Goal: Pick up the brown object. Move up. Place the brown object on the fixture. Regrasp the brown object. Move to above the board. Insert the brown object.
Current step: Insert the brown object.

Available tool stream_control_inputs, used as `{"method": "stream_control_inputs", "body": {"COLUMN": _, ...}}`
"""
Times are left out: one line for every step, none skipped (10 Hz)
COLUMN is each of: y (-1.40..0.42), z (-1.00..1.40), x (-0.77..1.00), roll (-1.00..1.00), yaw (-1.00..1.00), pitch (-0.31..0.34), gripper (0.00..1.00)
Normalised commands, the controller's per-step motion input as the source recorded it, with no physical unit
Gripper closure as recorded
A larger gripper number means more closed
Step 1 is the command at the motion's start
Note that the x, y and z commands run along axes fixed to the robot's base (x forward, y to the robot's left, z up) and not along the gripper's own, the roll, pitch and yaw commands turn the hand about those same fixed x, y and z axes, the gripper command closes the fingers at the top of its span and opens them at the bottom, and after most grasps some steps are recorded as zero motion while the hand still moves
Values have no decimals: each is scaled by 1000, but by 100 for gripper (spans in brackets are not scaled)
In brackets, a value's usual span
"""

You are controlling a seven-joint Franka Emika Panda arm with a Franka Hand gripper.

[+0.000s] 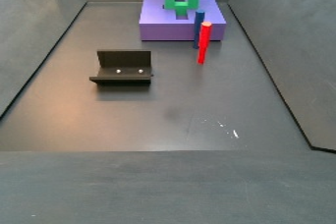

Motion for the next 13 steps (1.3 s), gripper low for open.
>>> {"method": "stream_control_inputs", "body": {"y": -23, "z": 0, "x": 0, "roll": -491, "yaw": -654, "pitch": -249, "gripper": 100}}
{"method": "stream_control_inputs", "body": {"y": -23, "z": 20, "x": 0, "roll": -500, "yaw": -637, "pitch": -244, "gripper": 100}}
{"method": "stream_control_inputs", "body": {"y": -29, "z": -31, "x": -54, "roll": -431, "yaw": -691, "pitch": -151, "gripper": 100}}
{"method": "stream_control_inputs", "body": {"y": -29, "z": -349, "x": -134, "roll": -277, "yaw": -826, "pitch": -116, "gripper": 100}}
{"method": "stream_control_inputs", "body": {"y": -14, "z": -509, "x": -94, "roll": -153, "yaw": -929, "pitch": -81, "gripper": 100}}
{"method": "stream_control_inputs", "body": {"y": -54, "z": -614, "x": 0, "roll": 0, "yaw": -1000, "pitch": 0, "gripper": 100}}
{"method": "stream_control_inputs", "body": {"y": -37, "z": -626, "x": 0, "roll": 0, "yaw": -1000, "pitch": 60, "gripper": 100}}
{"method": "stream_control_inputs", "body": {"y": 0, "z": -671, "x": 0, "roll": 0, "yaw": -1000, "pitch": 19, "gripper": 100}}
{"method": "stream_control_inputs", "body": {"y": 0, "z": -494, "x": -37, "roll": 71, "yaw": -1000, "pitch": 27, "gripper": 100}}
{"method": "stream_control_inputs", "body": {"y": 0, "z": -480, "x": -40, "roll": 71, "yaw": -1000, "pitch": 31, "gripper": 100}}
{"method": "stream_control_inputs", "body": {"y": 0, "z": -477, "x": -40, "roll": 70, "yaw": -1000, "pitch": 33, "gripper": 100}}
{"method": "stream_control_inputs", "body": {"y": 0, "z": -380, "x": -51, "roll": 94, "yaw": -1000, "pitch": 17, "gripper": 100}}
{"method": "stream_control_inputs", "body": {"y": -66, "z": -40, "x": 0, "roll": 47, "yaw": -1000, "pitch": 0, "gripper": 100}}
